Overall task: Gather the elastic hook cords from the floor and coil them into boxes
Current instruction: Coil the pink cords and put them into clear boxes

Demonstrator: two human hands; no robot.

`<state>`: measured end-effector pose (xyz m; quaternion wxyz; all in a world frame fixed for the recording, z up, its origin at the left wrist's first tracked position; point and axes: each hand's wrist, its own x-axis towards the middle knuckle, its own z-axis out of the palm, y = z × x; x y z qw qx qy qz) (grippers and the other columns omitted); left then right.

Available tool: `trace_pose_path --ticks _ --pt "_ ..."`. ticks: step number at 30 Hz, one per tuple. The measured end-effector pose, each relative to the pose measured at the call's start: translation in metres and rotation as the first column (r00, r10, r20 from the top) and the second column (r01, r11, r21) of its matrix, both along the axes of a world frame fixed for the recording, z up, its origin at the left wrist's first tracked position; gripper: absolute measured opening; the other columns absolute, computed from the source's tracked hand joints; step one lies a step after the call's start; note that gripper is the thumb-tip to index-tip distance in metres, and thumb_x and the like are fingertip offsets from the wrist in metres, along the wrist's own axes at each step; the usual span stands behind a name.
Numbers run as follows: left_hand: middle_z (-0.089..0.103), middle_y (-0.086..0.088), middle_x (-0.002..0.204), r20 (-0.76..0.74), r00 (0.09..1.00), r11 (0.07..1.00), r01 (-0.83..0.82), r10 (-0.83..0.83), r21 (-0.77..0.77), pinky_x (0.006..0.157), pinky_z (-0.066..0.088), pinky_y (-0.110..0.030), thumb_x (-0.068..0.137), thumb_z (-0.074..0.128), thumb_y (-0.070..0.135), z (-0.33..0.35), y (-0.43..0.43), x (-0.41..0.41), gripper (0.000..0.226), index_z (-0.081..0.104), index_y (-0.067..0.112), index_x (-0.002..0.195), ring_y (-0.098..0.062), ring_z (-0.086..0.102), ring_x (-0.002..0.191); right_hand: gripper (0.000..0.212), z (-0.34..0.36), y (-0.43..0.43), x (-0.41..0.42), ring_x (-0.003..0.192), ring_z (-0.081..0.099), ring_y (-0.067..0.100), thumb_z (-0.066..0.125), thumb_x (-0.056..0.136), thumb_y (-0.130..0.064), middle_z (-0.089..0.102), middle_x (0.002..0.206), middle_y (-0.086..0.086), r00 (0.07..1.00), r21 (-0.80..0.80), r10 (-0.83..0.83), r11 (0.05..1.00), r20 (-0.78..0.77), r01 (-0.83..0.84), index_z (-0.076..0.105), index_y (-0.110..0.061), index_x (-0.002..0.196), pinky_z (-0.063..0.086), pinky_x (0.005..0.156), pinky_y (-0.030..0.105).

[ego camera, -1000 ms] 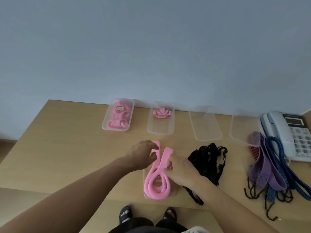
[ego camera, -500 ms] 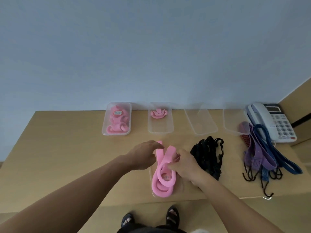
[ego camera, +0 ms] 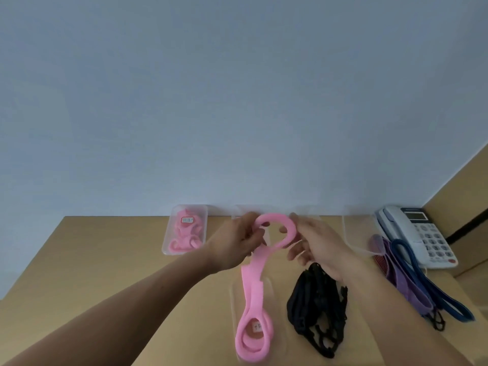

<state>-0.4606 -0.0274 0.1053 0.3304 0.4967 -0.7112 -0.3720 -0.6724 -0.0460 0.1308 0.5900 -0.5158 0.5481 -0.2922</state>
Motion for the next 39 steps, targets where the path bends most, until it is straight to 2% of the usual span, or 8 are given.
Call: trace_pose_path --ticks 3,6,11,16,22,30,34,39 --pt "0.075 0.004 0.082 -0.111 0.991 0.993 -0.059 0.070 0.100 0.063 0.060 -0.046 0.095 0.053 0.019 0.017 -0.003 -0.006 0.010 0.057 0.023 0.103 -0.028 0.070 0.063 0.047 0.025 -0.001 -0.002 0.074 0.066 0.011 0.047 0.094 -0.055 0.073 0.089 0.002 0.998 -0.274 0.033 0.961 -0.062 -0.049 0.074 -0.017 0.093 0.047 0.059 0.025" --pt "0.075 -0.002 0.086 -0.207 0.976 0.975 -0.027 0.074 0.222 0.057 0.060 -0.042 0.093 0.057 0.020 0.035 -0.005 -0.014 0.017 0.055 0.022 0.109 -0.033 0.070 0.063 0.011 0.037 -0.005 0.003 0.073 0.065 0.004 0.061 0.096 -0.030 0.073 0.085 -0.004 0.990 -0.459 0.038 0.883 -0.134 -0.096 0.071 -0.031 0.099 0.047 0.063 0.016" --pt "0.075 -0.015 0.086 -0.314 0.943 0.908 0.036 0.107 0.418 0.054 0.057 -0.038 0.093 0.049 0.058 0.064 -0.002 -0.017 0.046 0.065 0.017 0.107 -0.037 0.072 0.069 0.009 0.044 -0.010 0.006 0.074 0.068 0.004 0.070 0.090 -0.025 0.073 0.082 -0.015 0.986 -0.547 0.003 0.832 -0.166 -0.095 0.070 -0.034 0.091 0.049 0.062 0.013" --pt "0.073 -0.021 0.083 -0.343 0.922 0.809 0.060 0.180 0.585 0.049 0.052 -0.030 0.094 0.046 0.059 0.078 -0.001 -0.010 0.055 0.064 0.007 0.095 -0.039 0.071 0.069 0.026 0.045 -0.009 0.013 0.073 0.064 0.000 0.075 0.085 -0.018 0.070 0.082 -0.022 0.983 -0.658 0.016 0.741 -0.185 -0.136 0.068 -0.043 0.084 0.049 0.067 0.012" --pt "0.071 -0.018 0.088 -0.460 0.879 0.831 0.159 0.126 0.533 0.050 0.052 -0.028 0.094 0.062 0.029 0.082 0.003 0.001 0.026 0.063 0.004 0.101 -0.034 0.069 0.067 0.023 0.043 -0.009 0.009 0.072 0.063 0.006 0.082 0.077 -0.017 0.071 0.081 -0.014 0.982 -0.681 0.092 0.710 -0.163 -0.180 0.072 -0.038 0.080 0.051 0.064 0.022" --pt "0.073 -0.017 0.093 -0.442 0.895 0.914 0.136 0.052 0.383 0.061 0.056 -0.029 0.086 0.072 0.017 0.083 0.006 -0.001 0.024 0.065 0.001 0.102 -0.025 0.067 0.069 0.029 0.054 -0.009 0.007 0.052 0.058 0.015 0.062 0.089 -0.041 0.072 0.073 0.005 0.960 -0.435 0.273 0.858 -0.061 -0.272 0.073 -0.014 0.085 0.048 0.052 0.027" --pt "0.073 -0.020 0.092 -0.437 0.892 0.909 0.083 0.115 0.409 0.061 0.056 -0.028 0.089 0.070 0.006 0.082 0.009 -0.005 0.015 0.063 0.000 0.101 -0.023 0.067 0.066 0.006 0.051 -0.006 0.007 0.055 0.062 0.010 0.074 0.087 -0.019 0.072 0.070 -0.002 0.973 -0.518 0.205 0.824 -0.102 -0.228 0.074 -0.021 0.081 0.048 0.053 0.019" --pt "0.070 -0.023 0.098 -0.501 0.849 0.843 0.138 0.170 0.520 0.071 0.057 -0.032 0.082 0.067 0.005 0.089 0.011 -0.007 0.024 0.061 -0.001 0.105 -0.028 0.067 0.082 0.021 0.048 0.001 0.013 0.071 0.067 0.008 0.078 0.083 -0.020 0.072 0.080 -0.013 0.981 -0.660 0.107 0.727 -0.160 -0.187 0.072 -0.041 0.079 0.058 0.065 0.029"
